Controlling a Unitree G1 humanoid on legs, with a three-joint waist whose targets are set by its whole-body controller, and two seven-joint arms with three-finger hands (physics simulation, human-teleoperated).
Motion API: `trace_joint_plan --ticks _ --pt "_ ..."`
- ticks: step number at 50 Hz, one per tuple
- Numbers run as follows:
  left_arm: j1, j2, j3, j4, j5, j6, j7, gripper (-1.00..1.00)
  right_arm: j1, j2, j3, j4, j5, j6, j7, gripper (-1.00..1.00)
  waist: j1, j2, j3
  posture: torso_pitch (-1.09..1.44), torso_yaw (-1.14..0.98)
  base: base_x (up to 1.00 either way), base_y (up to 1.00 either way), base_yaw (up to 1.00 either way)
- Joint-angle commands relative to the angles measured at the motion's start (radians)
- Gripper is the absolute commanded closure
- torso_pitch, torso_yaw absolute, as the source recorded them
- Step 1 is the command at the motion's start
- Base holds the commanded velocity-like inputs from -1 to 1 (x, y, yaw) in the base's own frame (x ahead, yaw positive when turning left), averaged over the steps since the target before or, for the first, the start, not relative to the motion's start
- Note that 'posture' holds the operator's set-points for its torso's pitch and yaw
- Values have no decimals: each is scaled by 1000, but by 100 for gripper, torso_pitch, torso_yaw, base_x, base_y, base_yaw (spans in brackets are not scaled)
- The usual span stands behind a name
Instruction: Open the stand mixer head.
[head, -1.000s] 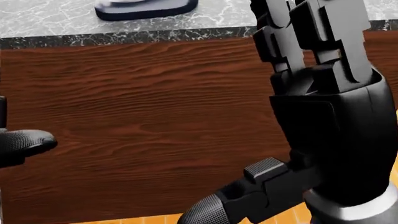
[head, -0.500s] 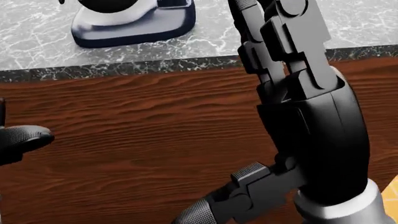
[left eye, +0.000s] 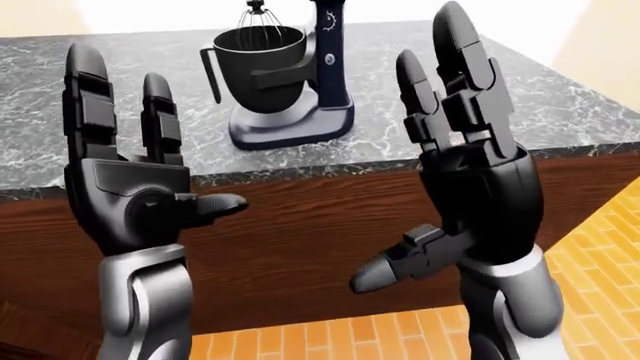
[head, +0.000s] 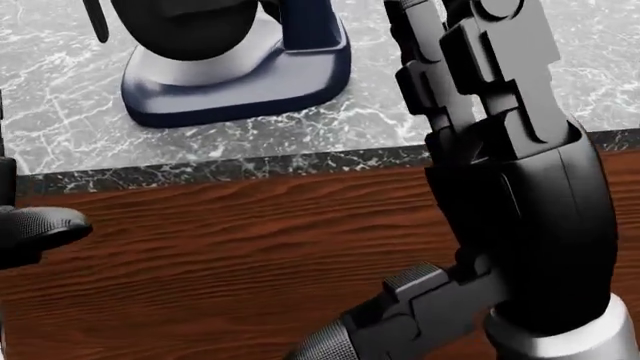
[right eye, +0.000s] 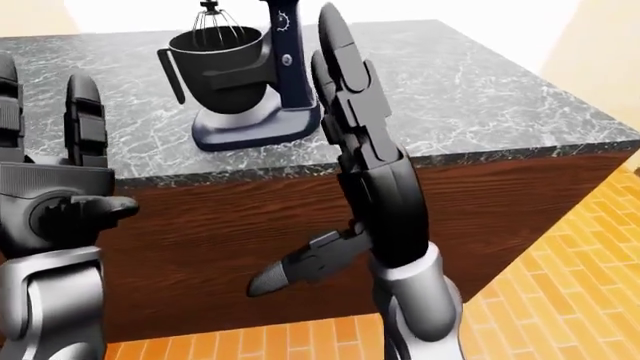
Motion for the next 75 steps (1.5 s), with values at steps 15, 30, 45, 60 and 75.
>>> trace_joint_plan --ticks 15,30,45,60,75 --pt "-7 8 19 -24 -1 -26 1 -100 -13 0 9 -20 2 -17 -5 -100 -20 7 1 0 0 0 28 0" --pt "-4 9 20 -17 0 -32 -6 -100 -9 3 8 -20 13 -23 -6 -100 -4 -15 -39 0 0 0 0 0" --pt "-7 13 22 -15 -23 -23 -11 -100 -13 3 4 -4 22 -21 -8 -100 -9 -11 -70 -8 0 0 0 0" --pt "-22 19 29 20 -17 -43 -8 -100 -25 4 0 24 38 -21 -11 -100 -9 -10 -189 -23 0 0 0 0" --pt "-27 21 33 29 -10 -72 0 -100 -109 16 -24 -19 151 229 -45 -100 -2 -11 -262 -27 0 0 0 0"
